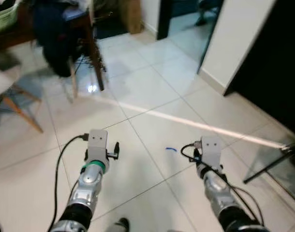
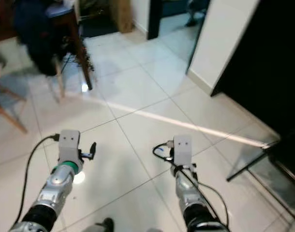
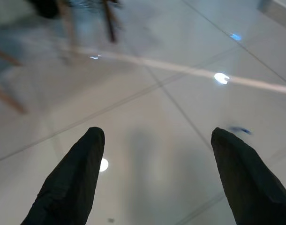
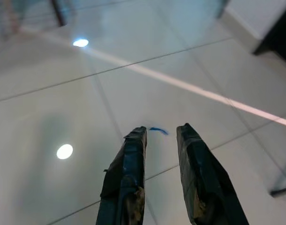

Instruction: Hang hanger

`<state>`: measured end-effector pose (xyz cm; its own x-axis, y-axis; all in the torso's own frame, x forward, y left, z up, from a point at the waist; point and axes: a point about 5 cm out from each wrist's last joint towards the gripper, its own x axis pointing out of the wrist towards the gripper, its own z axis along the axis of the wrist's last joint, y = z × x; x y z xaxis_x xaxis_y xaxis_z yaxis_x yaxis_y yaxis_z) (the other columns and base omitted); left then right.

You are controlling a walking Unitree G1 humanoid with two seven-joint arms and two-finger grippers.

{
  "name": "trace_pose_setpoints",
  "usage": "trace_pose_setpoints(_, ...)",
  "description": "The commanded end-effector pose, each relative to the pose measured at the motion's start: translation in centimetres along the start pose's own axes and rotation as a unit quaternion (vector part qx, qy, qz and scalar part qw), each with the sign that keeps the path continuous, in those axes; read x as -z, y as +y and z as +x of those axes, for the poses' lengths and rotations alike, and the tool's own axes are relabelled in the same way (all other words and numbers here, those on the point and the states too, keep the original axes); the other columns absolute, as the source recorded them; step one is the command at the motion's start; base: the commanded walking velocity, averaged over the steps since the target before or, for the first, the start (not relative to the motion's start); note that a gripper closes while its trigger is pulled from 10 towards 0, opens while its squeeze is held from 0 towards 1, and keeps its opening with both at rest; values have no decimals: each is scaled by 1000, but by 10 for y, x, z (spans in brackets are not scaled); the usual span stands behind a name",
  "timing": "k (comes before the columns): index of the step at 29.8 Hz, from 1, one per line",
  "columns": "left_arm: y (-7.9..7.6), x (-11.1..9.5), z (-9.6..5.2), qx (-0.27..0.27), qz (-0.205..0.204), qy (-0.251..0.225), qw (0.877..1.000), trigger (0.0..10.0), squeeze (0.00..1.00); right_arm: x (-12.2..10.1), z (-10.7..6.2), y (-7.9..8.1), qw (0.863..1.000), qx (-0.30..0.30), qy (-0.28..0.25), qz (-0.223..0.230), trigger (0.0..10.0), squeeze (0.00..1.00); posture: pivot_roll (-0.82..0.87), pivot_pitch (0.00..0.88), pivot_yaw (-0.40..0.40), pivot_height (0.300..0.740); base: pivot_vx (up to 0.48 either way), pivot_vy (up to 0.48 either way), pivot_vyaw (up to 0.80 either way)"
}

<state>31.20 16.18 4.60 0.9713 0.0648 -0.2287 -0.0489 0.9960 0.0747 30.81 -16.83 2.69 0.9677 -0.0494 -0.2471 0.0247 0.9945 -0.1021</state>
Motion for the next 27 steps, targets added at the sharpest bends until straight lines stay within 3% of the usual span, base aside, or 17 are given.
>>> trace_pose_setpoints(1,-1,5,-4,3,-6,3,1000,10000,0,9,-3,0,1000,-2,18,4,10000,0,-11,31,18,740,0,0,800)
trace_pose_setpoints(16,1,4,-5,6,-11,-1,1000,10000,0,8,-5,4,1000,-17,8,-8,10000,0,-20,22,21,740,0,0,762)
trace_pose_setpoints(23,-4,-3,-3,23,-23,-15,999,10000,0,5,-4,5,1000,-31,4,1,10000,0,-29,25,14,740,0,0,0)
trace_pose_setpoints(27,-5,-5,-4,27,-32,-20,999,10000,0,3,-2,5,999,-33,1,2,10000,0,-31,26,13,740,311,0,0)
